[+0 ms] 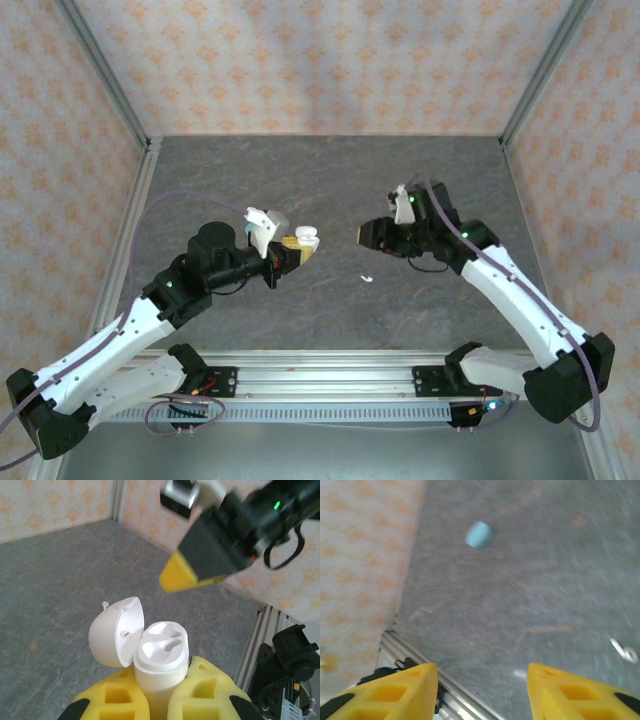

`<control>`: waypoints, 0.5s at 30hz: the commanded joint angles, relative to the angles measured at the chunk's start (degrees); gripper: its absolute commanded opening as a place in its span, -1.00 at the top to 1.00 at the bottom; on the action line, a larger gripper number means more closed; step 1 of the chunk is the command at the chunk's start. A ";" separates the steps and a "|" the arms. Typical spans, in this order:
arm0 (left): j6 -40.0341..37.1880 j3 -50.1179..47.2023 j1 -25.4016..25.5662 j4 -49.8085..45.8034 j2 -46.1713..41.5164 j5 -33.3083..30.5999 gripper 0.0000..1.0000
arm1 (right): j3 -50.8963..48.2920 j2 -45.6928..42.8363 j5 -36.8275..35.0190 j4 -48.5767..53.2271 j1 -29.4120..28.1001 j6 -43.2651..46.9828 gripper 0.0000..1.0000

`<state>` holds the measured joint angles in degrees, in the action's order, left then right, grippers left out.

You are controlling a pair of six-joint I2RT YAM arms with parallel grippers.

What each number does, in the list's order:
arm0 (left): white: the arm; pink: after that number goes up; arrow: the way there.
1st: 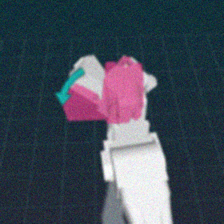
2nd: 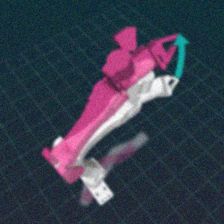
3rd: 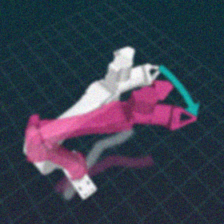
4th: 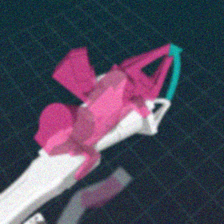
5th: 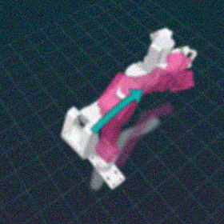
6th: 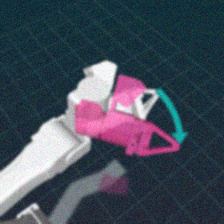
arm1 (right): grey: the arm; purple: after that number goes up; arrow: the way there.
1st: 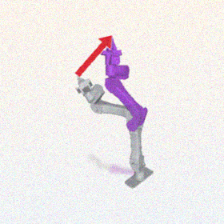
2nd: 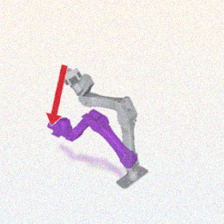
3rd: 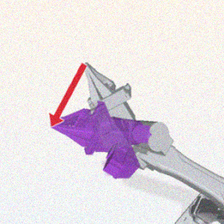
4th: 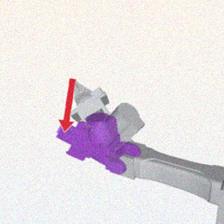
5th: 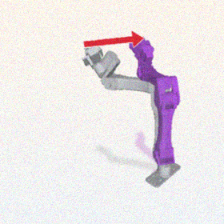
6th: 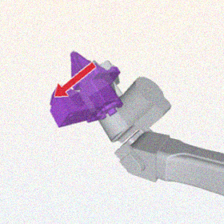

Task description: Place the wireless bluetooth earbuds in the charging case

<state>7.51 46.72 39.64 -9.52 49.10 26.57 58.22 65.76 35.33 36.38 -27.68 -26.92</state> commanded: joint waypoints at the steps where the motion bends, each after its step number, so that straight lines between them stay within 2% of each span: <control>1: -0.56 -0.81 0.20 0.04 -0.98 -1.34 1.00 | -7.58 -0.63 -2.81 -6.10 0.24 -11.60 0.15; 12: -1.61 -5.18 0.20 4.22 -1.64 -0.11 1.00 | -17.70 4.43 -4.69 -12.73 0.20 -15.13 0.41; 15: -1.55 -6.44 0.18 4.72 -2.25 -1.83 1.00 | -19.48 6.95 -4.35 -15.45 0.26 -15.92 0.48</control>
<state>7.35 41.21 39.64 -8.23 48.29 26.46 40.51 70.94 32.25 24.86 -27.68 -41.15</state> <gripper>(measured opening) 0.088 0.271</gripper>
